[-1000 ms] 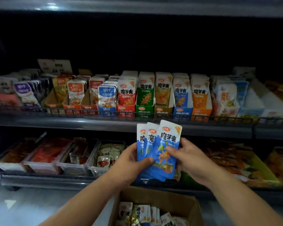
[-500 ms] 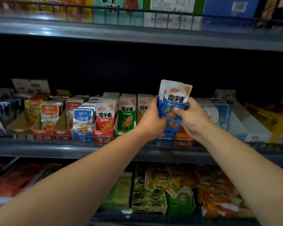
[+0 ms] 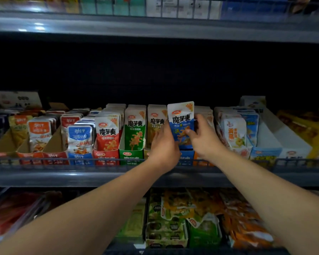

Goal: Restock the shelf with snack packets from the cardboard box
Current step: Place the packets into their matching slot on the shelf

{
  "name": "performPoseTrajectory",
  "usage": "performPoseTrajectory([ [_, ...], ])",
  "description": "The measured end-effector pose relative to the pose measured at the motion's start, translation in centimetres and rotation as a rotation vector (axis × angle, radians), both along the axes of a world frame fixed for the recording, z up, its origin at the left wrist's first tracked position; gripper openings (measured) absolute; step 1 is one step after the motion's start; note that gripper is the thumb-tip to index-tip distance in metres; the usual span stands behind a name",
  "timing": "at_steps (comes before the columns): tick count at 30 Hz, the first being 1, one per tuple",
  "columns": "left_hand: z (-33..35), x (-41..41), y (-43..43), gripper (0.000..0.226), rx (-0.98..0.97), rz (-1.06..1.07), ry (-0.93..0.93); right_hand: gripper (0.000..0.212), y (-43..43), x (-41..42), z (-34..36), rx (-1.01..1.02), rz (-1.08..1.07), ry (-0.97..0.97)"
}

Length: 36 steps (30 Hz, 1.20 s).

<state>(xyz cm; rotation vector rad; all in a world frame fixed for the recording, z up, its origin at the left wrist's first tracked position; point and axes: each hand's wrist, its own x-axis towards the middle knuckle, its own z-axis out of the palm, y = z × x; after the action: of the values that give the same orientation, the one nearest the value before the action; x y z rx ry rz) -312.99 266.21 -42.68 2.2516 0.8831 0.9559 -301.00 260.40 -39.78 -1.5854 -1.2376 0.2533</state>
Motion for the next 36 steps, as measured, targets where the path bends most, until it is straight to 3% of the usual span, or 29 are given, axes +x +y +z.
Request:
performPoseTrajectory([
  [3,-0.2,-0.2,0.2,0.065,0.091,0.036,0.020,0.049,0.2,-0.2,-0.2,0.035,0.006,-0.030],
  [6,-0.1,-0.3,0.4,0.063,0.252,0.141,0.153,0.073,-0.1,-0.2,-0.3,0.042,0.033,-0.127],
  [9,0.0,-0.3,0.6,0.055,0.343,0.182,0.219,0.071,-0.5,0.1,-0.5,0.009,0.034,-0.228],
  [13,0.3,-0.5,0.7,0.048,0.402,0.248,0.328,0.068,-0.6,1.1,-0.6,-0.120,-0.179,-0.514],
  [20,0.6,-1.1,1.1,0.055,0.266,0.158,0.308,0.060,-0.1,2.4,0.1,-0.128,-0.010,-0.317],
  [30,0.2,-1.3,2.4,0.064,0.071,0.015,0.184,0.050,0.0,2.8,0.0,-0.098,-0.025,-0.329],
  [33,0.2,-1.2,2.7,0.063,0.053,0.005,0.213,0.058,-0.5,2.9,0.4,-0.130,-0.001,-0.264],
  [36,0.5,-1.2,2.7,0.063,0.036,-0.009,0.215,0.081,-1.0,2.5,1.1,-0.110,0.048,-0.231],
])
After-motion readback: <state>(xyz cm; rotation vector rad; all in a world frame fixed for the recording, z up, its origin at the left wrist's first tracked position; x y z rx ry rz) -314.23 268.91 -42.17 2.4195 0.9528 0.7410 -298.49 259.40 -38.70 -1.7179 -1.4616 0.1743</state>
